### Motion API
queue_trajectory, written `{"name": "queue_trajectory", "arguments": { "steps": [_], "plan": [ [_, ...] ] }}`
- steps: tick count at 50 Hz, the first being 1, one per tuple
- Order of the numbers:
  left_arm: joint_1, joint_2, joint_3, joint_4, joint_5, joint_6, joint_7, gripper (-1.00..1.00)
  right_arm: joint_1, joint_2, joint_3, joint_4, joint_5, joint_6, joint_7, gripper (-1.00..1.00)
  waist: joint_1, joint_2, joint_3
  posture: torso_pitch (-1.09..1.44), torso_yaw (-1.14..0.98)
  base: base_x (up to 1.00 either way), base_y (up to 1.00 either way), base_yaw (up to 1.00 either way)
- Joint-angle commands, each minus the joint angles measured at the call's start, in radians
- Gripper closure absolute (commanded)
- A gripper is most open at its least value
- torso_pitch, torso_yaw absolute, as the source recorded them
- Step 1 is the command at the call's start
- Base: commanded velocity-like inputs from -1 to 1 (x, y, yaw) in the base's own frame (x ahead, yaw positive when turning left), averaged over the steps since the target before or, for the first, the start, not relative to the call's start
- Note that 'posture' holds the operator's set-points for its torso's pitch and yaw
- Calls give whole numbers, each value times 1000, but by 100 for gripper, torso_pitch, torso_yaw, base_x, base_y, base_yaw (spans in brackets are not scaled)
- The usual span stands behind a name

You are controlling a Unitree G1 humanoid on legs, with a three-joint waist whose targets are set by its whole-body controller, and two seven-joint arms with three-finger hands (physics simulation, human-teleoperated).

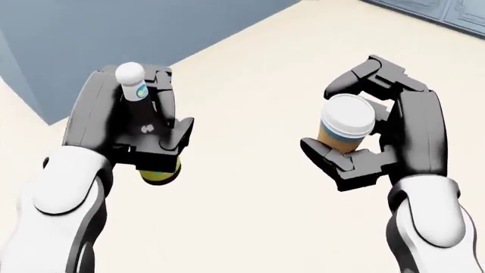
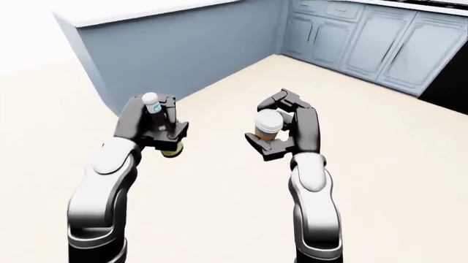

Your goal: Move the drinks to the dining counter.

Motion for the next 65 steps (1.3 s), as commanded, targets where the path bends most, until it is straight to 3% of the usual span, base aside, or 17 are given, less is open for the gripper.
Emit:
{"name": "queue_trajectory", "arguments": {
  "steps": [1,4,7,8,14,17,20,21,26,33,41,46,49,50,54,64,65],
  "plan": [
    [-41,5,12,-50,9,-58,14,100,-35,-3,5,-53,8,-55,2,100,-1,-2,-21,0,0,71,-37,0],
    [-46,5,10,-54,11,-51,12,100,-32,-3,3,-52,11,-58,1,100,-1,9,-29,0,0,70,-36,0],
    [-49,4,7,-59,15,-43,10,100,-34,-2,0,-50,16,-56,-1,100,21,93,-33,0,0,70,-36,0],
    [-52,4,7,-59,16,-41,9,100,-37,-3,-3,-53,19,-48,-2,100,13,73,11,0,0,70,-36,0],
    [-51,3,10,-55,16,-47,8,100,-35,-4,0,-59,26,-48,-5,100,22,101,-34,0,0,57,-36,0],
    [-50,3,10,-55,15,-49,9,100,-33,-3,2,-57,26,-49,-6,100,-3,57,-43,0,0,9,-44,0],
    [-46,3,12,-57,14,-50,9,100,-31,-3,5,-60,25,-47,-6,100,-48,-75,-47,0,0,0,-72,0],
    [-43,3,10,-56,14,-53,10,100,-31,-3,6,-62,24,-45,-6,100,-45,-29,-13,0,0,0,-82,0],
    [-45,3,10,-61,14,-48,9,100,-26,-2,9,-51,20,-66,0,100,-49,34,-12,0,0,0,-69,0],
    [-40,3,10,-59,12,-53,10,100,-15,3,18,-61,14,-84,20,100,21,9,-37,0,0,0,3,7],
    [-41,4,12,-59,11,-54,10,100,-15,7,21,-60,8,-83,30,100,42,86,-16,0,0,0,0,100],
    [-42,5,11,-66,12,-47,9,100,-14,8,21,-65,7,-77,31,100,53,34,-23,0,0,0,0,100],
    [-41,5,12,-66,11,-49,9,100,-13,9,21,-72,6,-72,32,100,5,-80,-33,0,0,0,0,100],
    [-42,5,12,-65,11,-49,9,100,-13,9,21,-72,6,-73,32,100,20,-36,-37,0,0,0,0,100],
    [-42,5,11,-68,12,-46,8,100,-13,10,21,-75,6,-70,32,100,22,-31,-45,0,0,0,0,100],
    [-49,9,14,-73,12,-38,6,100,-5,14,32,-94,9,-51,48,100,-3,85,-22,0,0,0,0,90],
    [-50,9,15,-74,12,-37,6,100,-9,13,33,-101,5,-42,47,100,-9,108,-47,0,0,0,0,0]
  ]
}}
